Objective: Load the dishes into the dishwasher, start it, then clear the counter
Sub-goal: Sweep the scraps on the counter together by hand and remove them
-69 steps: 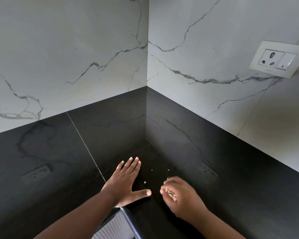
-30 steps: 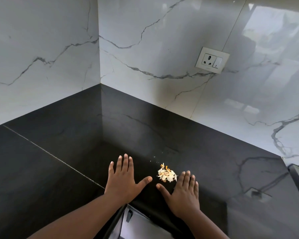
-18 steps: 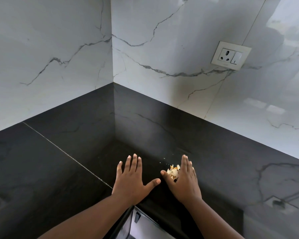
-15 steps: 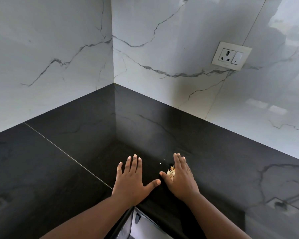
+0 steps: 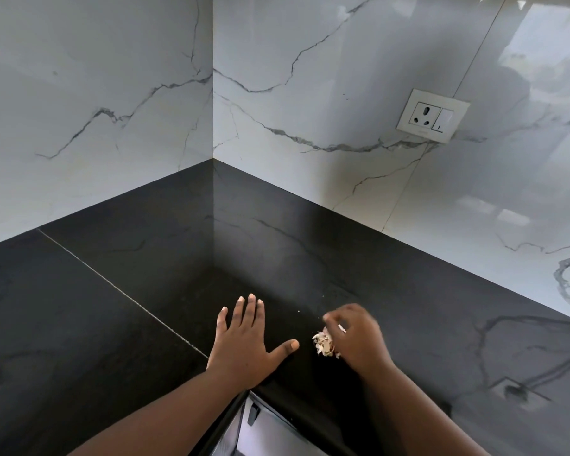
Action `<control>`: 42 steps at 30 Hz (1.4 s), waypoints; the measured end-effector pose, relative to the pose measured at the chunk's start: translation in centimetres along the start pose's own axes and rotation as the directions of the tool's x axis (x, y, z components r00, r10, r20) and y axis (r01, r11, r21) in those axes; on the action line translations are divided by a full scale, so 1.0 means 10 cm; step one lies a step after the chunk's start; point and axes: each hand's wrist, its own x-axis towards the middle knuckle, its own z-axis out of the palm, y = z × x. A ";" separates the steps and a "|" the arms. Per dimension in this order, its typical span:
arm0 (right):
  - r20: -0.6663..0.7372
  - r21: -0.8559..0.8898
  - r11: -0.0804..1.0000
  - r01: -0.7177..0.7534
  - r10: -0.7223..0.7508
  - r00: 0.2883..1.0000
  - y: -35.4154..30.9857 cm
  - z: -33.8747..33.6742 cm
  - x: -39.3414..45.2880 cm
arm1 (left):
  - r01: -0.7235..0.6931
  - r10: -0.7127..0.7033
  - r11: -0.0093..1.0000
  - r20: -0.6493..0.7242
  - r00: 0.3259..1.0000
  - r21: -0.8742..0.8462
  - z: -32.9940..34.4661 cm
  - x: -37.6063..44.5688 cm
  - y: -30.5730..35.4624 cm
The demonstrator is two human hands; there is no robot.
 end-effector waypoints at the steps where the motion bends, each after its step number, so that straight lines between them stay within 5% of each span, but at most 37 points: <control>1: -0.100 0.069 0.993 -0.100 0.107 0.989 0.01 -0.08 0.05 | 0.001 -0.001 1.000 -0.001 1.000 0.001 0.00 0.00 0.00; 2: -0.113 0.122 0.974 -0.192 0.206 0.972 0.02 -0.15 0.08 | 0.001 -0.001 1.000 0.000 1.000 0.001 0.00 0.00 0.00; 4: 0.084 0.077 0.943 -0.323 0.317 0.945 0.03 -0.24 0.11 | -0.001 0.001 1.000 0.000 1.000 -0.003 0.01 0.00 0.00; 6: 0.341 -0.125 0.935 -0.333 0.355 0.870 0.01 -0.23 0.07 | -0.001 0.001 1.000 -0.008 1.000 -0.007 0.01 0.00 -0.01; 8: 0.449 -0.280 0.919 -0.277 0.380 0.809 -0.08 -0.15 -0.02 | -0.002 0.002 1.000 -0.012 1.000 -0.013 0.01 0.00 -0.01; 22: 0.276 -0.485 0.872 -0.074 0.232 0.933 -0.34 0.16 -0.22 | -0.031 0.031 0.999 -0.008 0.999 -0.039 0.02 -0.02 -0.04; 25: 0.368 -0.458 0.889 -0.003 0.193 0.910 -0.35 0.08 -0.22 | -0.039 0.038 0.998 -0.004 0.999 -0.042 0.01 -0.02 -0.05; 30: 0.580 -0.431 0.902 0.005 0.273 0.767 -0.42 -0.03 -0.22 | -0.042 0.042 0.998 -0.007 0.999 -0.039 0.02 -0.02 -0.04; 42: 0.427 -0.606 0.794 0.043 0.280 0.860 -0.47 0.08 -0.20 | -0.040 0.040 0.999 0.006 0.999 -0.024 0.01 -0.01 -0.04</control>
